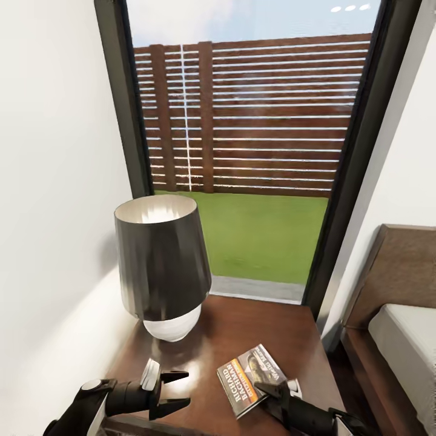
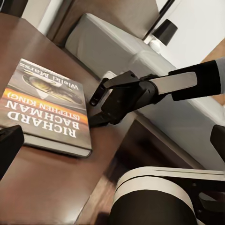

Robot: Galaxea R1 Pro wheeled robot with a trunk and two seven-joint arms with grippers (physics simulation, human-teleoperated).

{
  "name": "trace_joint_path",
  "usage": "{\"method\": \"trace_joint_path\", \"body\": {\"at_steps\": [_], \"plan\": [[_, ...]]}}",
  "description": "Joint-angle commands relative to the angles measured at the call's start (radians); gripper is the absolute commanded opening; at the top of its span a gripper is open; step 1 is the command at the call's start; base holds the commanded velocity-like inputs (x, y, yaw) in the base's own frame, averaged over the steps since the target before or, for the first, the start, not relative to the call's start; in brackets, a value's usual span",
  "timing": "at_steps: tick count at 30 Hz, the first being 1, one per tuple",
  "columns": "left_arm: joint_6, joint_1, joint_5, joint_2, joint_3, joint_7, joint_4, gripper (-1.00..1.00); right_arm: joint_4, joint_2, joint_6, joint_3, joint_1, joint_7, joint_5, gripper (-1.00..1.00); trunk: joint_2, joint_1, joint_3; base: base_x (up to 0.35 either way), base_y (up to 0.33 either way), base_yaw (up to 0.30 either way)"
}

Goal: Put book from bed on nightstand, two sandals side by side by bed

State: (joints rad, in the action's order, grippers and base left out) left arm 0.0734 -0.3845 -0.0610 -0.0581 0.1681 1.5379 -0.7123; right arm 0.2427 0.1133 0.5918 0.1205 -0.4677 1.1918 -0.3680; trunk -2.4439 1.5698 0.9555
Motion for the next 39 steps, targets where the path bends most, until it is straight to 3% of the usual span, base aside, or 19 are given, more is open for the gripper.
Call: {"method": "trace_joint_path", "body": {"at_steps": [1, 22, 39], "plan": [[0.008, -0.001, -0.006, 0.001, 0.004, 0.005, -0.001, 1.0, -0.022, 0.0, 0.011, -0.012, 0.0, -0.005, 0.013, 1.0, 0.0, 0.0, 0.001, -0.084, 0.0, 0.0], [0.008, -0.001, -0.006, 0.001, 0.004, 0.004, -0.001, 1.0, -0.022, 0.0, 0.011, -0.012, 0.001, -0.005, 0.013, 1.0, 0.0, 0.0, 0.001, -0.063, 0.0, 0.0], [0.018, -0.001, -0.008, 0.001, 0.004, 0.004, -0.001, 1.0, -0.022, 0.0, 0.011, -0.012, 0.0, -0.005, 0.013, 1.0, 0.119, -0.066, -0.052, -0.001, 0.0, 0.0]]}}
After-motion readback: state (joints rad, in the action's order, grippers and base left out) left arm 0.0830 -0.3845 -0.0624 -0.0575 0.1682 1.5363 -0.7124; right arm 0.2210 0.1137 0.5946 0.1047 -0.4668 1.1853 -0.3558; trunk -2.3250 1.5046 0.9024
